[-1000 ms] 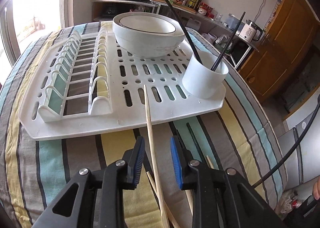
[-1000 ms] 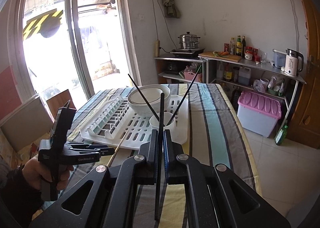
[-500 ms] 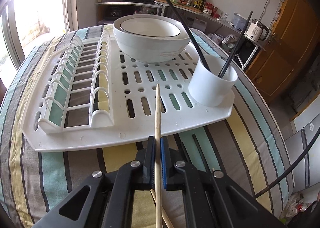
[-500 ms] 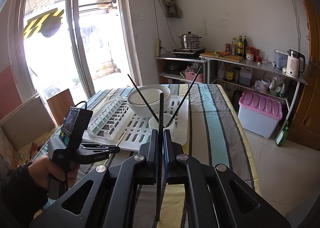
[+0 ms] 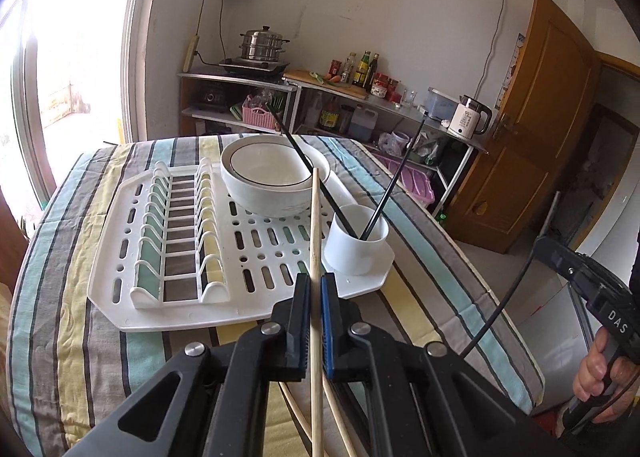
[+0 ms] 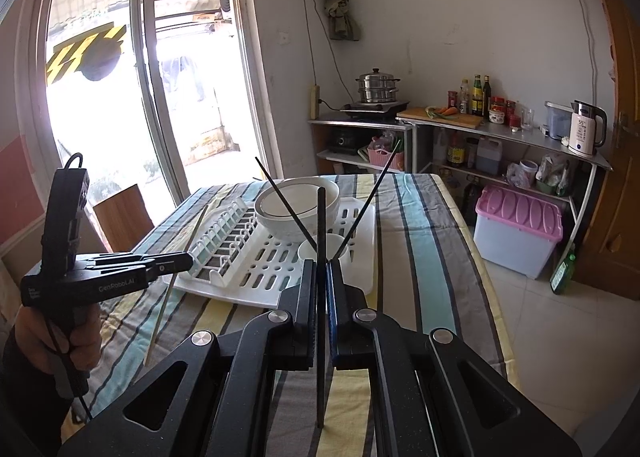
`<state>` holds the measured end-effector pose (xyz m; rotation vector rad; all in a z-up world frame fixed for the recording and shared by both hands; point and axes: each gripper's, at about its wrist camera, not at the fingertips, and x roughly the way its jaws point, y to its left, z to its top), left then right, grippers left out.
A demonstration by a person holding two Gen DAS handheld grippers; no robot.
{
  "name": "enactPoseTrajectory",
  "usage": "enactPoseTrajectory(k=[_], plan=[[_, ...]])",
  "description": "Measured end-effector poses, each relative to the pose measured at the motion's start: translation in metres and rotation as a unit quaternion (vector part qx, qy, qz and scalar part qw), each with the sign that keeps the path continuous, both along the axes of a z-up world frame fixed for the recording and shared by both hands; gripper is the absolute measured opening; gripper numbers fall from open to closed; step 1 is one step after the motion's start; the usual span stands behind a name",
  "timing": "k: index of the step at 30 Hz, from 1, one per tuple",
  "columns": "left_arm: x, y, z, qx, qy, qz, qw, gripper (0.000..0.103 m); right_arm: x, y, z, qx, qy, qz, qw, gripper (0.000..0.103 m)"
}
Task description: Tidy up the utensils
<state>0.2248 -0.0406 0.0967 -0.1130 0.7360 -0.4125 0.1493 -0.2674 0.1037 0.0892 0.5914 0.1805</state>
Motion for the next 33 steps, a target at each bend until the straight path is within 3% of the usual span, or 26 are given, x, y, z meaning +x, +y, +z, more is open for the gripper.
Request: enactPoseTrajectory(k=[14, 26, 33], plan=[[-0.024, 0.003, 0.026, -0.037, -0.060, -0.017, 0.9974, 0.005, -0.002, 0.001, 0.005, 0.000, -0.005, -0.003, 1.000, 0.005], [0.025, -0.024, 0.040, -0.060, -0.093, -0.028, 0.9934, 0.005, 0.026, 0.000, 0.027, 0.007, -0.038, -0.007, 0.999, 0.005], [0.063, -0.054, 0.046, -0.047, -0.119, -0.040, 0.9910, 0.005, 0.049, -0.008, 0.040, 0.024, -0.054, -0.010, 0.998, 0.005]])
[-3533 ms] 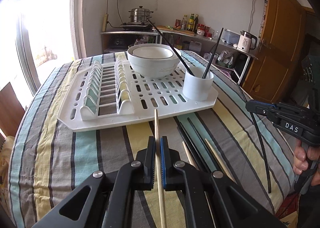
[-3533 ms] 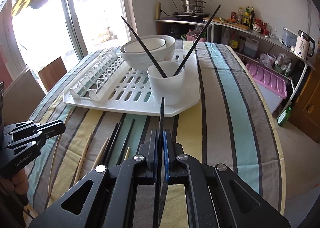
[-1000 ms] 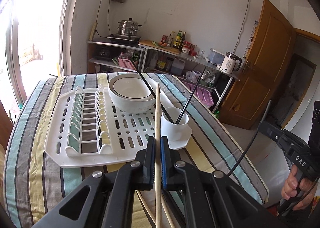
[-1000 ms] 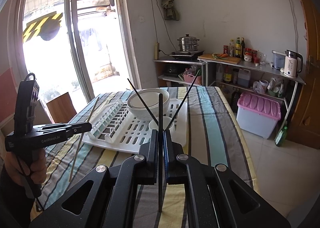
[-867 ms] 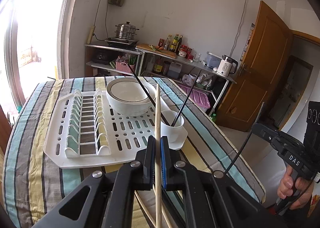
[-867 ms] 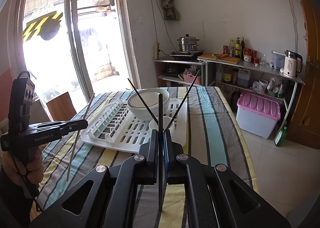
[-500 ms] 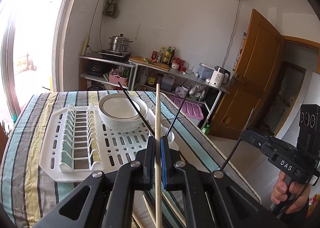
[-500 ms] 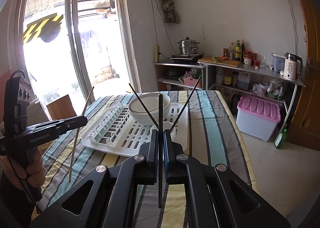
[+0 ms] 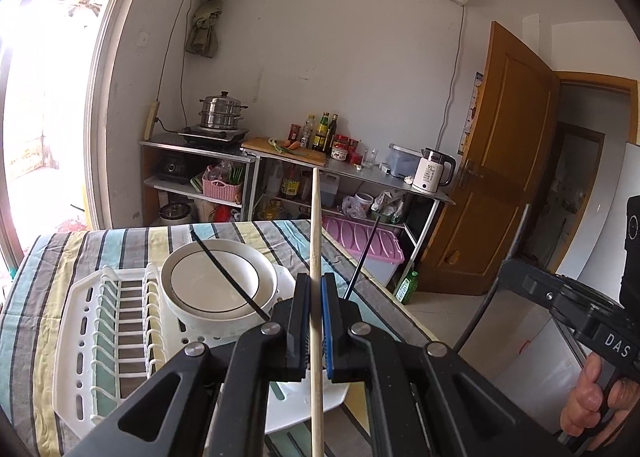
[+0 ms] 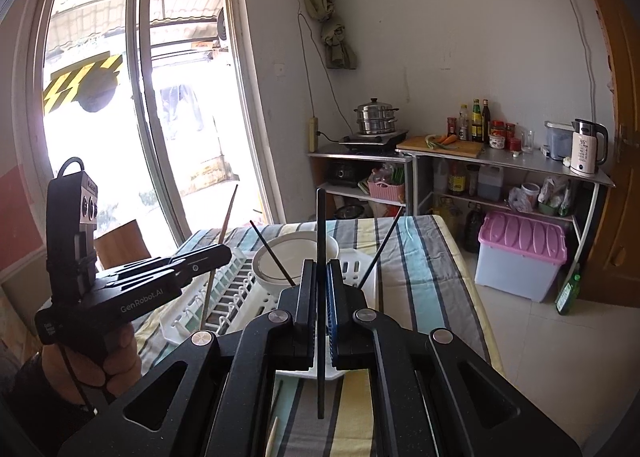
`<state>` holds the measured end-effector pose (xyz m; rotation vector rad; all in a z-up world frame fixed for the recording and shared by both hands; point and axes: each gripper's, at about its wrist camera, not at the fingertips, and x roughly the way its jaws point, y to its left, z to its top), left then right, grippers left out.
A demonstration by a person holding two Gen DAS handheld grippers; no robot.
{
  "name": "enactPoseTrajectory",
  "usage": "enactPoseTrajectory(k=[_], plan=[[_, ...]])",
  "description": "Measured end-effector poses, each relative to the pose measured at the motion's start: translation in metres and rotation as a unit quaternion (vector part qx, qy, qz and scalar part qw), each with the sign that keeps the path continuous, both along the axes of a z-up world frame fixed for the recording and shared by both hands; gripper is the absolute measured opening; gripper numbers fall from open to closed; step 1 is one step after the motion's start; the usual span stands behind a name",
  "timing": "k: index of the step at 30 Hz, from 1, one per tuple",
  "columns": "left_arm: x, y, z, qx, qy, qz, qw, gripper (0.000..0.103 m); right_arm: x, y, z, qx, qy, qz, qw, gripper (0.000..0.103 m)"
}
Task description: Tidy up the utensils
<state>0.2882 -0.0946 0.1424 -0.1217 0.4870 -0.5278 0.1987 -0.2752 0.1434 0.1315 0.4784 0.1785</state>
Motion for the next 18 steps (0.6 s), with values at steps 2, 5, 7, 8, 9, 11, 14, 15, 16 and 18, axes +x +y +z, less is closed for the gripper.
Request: enactPoseTrajectory(k=[2, 5, 7, 8, 9, 11, 14, 15, 16, 18], plan=[[0.014, -0.007, -0.001, -0.005, 0.000, 0.000, 1.0000, 0.005, 0.006, -0.002, 0.004, 0.005, -0.005, 0.000, 1.000, 0.005], [0.034, -0.015, -0.003, -0.008, -0.006, 0.002, 0.9999, 0.005, 0.013, -0.004, 0.010, 0.008, -0.014, 0.000, 1.000, 0.004], [0.046, -0.019, -0.005, -0.013, -0.009, 0.002, 0.9999, 0.005, 0.019, -0.006, 0.014, 0.009, -0.020, 0.001, 1.000, 0.004], [0.051, -0.019, -0.006, -0.016, -0.011, 0.003, 0.9998, 0.005, 0.022, -0.006, 0.015, 0.010, -0.023, 0.001, 1.000, 0.004], [0.055, -0.020, -0.008, -0.019, -0.013, 0.004, 0.9997, 0.005, 0.024, -0.006, 0.016, 0.011, -0.025, 0.001, 1.000, 0.004], [0.064, -0.020, -0.011, -0.027, -0.015, 0.004, 0.9995, 0.005, 0.032, -0.008, 0.018, 0.013, -0.029, 0.002, 0.999, 0.004], [0.078, -0.025, -0.015, -0.032, -0.015, 0.005, 0.9994, 0.005, 0.044, -0.008, 0.019, 0.017, -0.034, 0.003, 0.999, 0.004], [0.083, -0.026, -0.017, -0.034, -0.016, 0.007, 0.9993, 0.005, 0.048, -0.009, 0.019, 0.018, -0.035, 0.003, 0.999, 0.004], [0.087, -0.027, -0.019, -0.036, -0.016, 0.008, 0.9992, 0.005, 0.052, -0.010, 0.019, 0.019, -0.036, 0.004, 0.999, 0.004], [0.094, -0.029, -0.022, -0.038, -0.016, 0.009, 0.9991, 0.005, 0.059, -0.011, 0.016, 0.023, -0.035, 0.004, 0.999, 0.004]])
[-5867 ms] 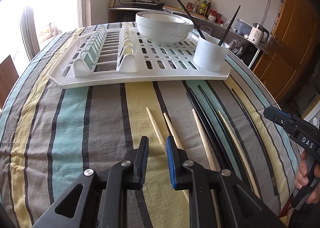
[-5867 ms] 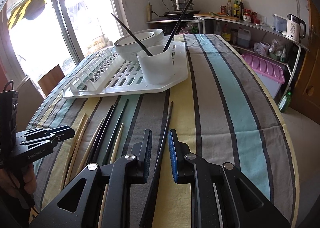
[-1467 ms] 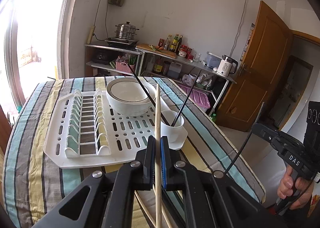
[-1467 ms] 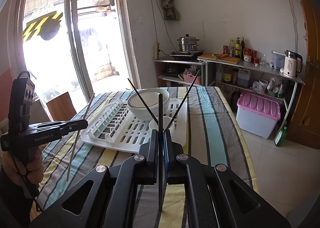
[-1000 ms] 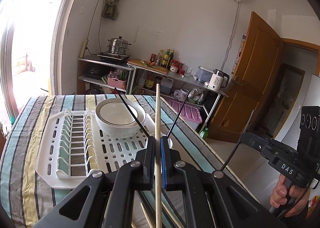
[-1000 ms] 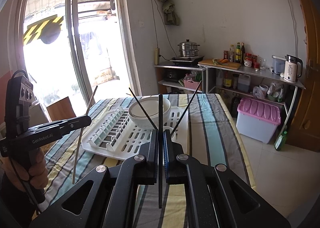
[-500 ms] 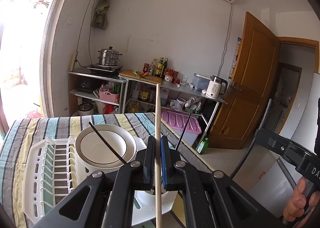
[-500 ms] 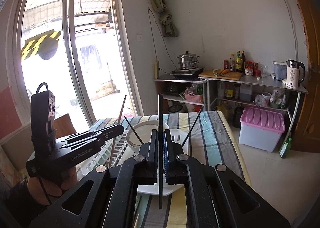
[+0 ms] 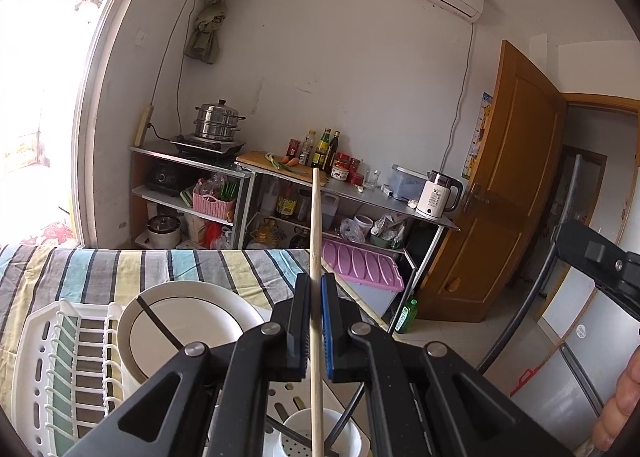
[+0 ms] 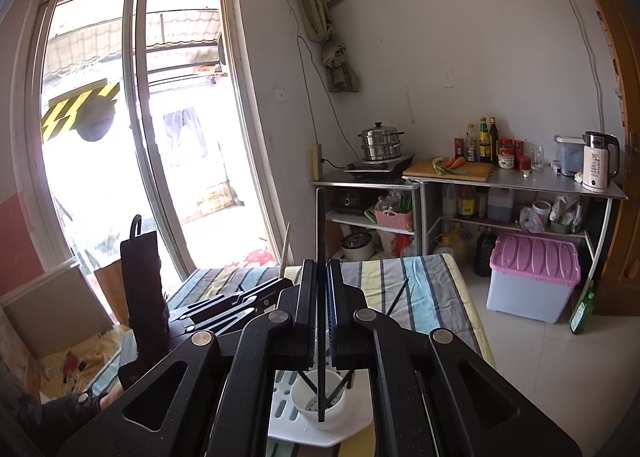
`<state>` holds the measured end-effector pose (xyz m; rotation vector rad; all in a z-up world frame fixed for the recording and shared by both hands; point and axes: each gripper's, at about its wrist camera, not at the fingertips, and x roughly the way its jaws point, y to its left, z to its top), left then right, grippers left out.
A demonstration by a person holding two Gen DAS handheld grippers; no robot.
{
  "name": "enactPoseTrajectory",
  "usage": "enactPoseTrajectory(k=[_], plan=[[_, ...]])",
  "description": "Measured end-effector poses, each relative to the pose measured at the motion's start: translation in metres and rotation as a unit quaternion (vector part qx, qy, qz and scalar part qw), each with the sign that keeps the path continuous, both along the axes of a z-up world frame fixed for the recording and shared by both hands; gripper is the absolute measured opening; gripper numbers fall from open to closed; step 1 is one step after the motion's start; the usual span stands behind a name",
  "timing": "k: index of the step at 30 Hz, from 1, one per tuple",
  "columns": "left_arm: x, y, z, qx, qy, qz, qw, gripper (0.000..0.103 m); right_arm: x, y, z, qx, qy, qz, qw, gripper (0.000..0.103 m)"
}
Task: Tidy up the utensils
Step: 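Drop both chopsticks into the white cup and open both tools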
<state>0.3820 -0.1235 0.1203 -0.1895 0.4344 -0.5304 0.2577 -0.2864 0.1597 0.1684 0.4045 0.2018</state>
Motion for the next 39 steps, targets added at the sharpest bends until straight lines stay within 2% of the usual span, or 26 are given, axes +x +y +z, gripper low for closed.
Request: enactPoseTrajectory(k=[9, 17, 26, 36, 38, 39], plan=[[0.021, -0.015, -0.032, 0.011, -0.002, -0.007, 0.9999, 0.005, 0.025, -0.005, -0.019, 0.007, 0.015, -0.001, 1.000, 0.004], [0.018, -0.009, -0.057, 0.021, 0.014, -0.008, 0.9996, 0.005, 0.037, -0.009, -0.042, 0.010, 0.043, -0.002, 0.999, 0.004], [-0.006, 0.002, -0.066, 0.041, 0.024, -0.008, 0.9989, 0.005, 0.040, -0.017, -0.065, 0.013, 0.074, -0.013, 0.997, 0.005], [-0.027, 0.012, -0.067, 0.055, 0.030, 0.003, 0.9980, 0.006, 0.045, -0.029, -0.071, 0.015, 0.099, -0.026, 0.995, 0.007], [-0.027, 0.013, -0.067, 0.057, 0.034, 0.004, 0.9978, 0.006, 0.044, -0.029, -0.073, 0.012, 0.107, -0.028, 0.994, 0.009], [-0.028, 0.014, -0.066, 0.057, 0.036, 0.005, 0.9977, 0.006, 0.043, -0.029, -0.074, 0.011, 0.108, -0.028, 0.994, 0.013]])
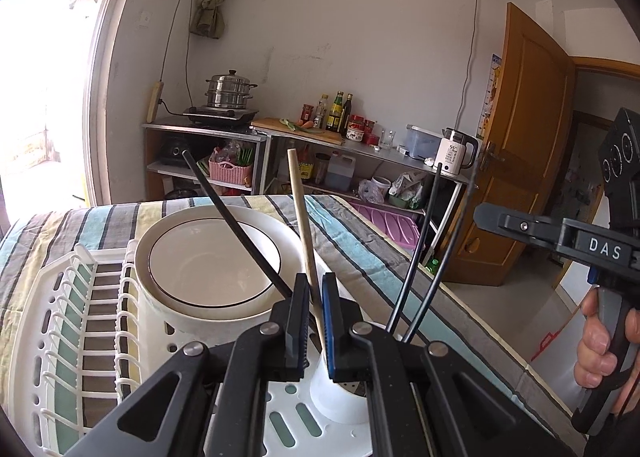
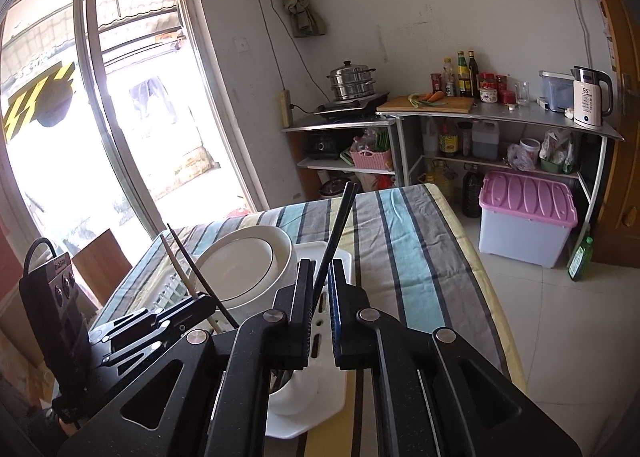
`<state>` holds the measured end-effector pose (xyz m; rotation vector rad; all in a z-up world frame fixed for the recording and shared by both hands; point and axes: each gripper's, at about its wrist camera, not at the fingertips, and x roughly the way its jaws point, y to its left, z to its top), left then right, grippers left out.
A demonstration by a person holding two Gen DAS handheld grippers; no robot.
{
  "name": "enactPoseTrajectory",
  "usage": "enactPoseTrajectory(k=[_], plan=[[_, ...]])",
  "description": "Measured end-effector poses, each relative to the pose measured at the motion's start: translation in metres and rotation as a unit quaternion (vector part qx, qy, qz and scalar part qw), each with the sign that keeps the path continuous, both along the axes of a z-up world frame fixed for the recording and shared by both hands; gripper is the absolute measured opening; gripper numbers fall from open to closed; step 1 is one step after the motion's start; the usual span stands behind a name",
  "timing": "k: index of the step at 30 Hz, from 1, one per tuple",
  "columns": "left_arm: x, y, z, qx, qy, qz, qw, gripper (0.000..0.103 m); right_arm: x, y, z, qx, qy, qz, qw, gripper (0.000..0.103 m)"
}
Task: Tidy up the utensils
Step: 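Drop both chopsticks into the white cup and open both tools, then move both open tools back down to the chopsticks on the cloth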
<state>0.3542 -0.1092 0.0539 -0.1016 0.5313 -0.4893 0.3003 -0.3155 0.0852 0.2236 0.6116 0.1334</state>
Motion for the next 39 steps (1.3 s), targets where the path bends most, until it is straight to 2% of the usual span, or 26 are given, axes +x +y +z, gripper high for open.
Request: enactPoseTrajectory(k=[1, 8, 14, 23, 29, 39], plan=[[-0.002, 0.001, 0.000, 0.000, 0.001, 0.000, 1.0000, 0.006, -0.002, 0.000, -0.001, -0.002, -0.001, 0.001, 1.000, 0.017], [-0.021, 0.012, 0.003, 0.002, 0.010, 0.006, 0.9999, 0.012, -0.025, 0.005, -0.004, -0.005, 0.002, 0.008, 1.000, 0.018], [-0.052, 0.033, 0.005, 0.002, 0.021, 0.022, 0.9995, 0.016, -0.060, 0.010, -0.007, -0.003, -0.001, 0.013, 1.000, 0.019], [-0.132, 0.067, -0.006, 0.016, 0.042, 0.042, 0.9981, 0.016, -0.120, 0.025, -0.018, -0.003, 0.001, 0.031, 1.000, 0.020], [-0.186, 0.085, -0.030, 0.026, 0.075, 0.048, 0.9957, 0.016, -0.156, 0.044, -0.031, -0.009, 0.016, 0.047, 0.999, 0.020], [-0.238, 0.096, -0.047, 0.029, 0.097, 0.055, 0.9934, 0.016, -0.203, 0.068, -0.055, -0.015, 0.036, 0.059, 0.997, 0.020]])
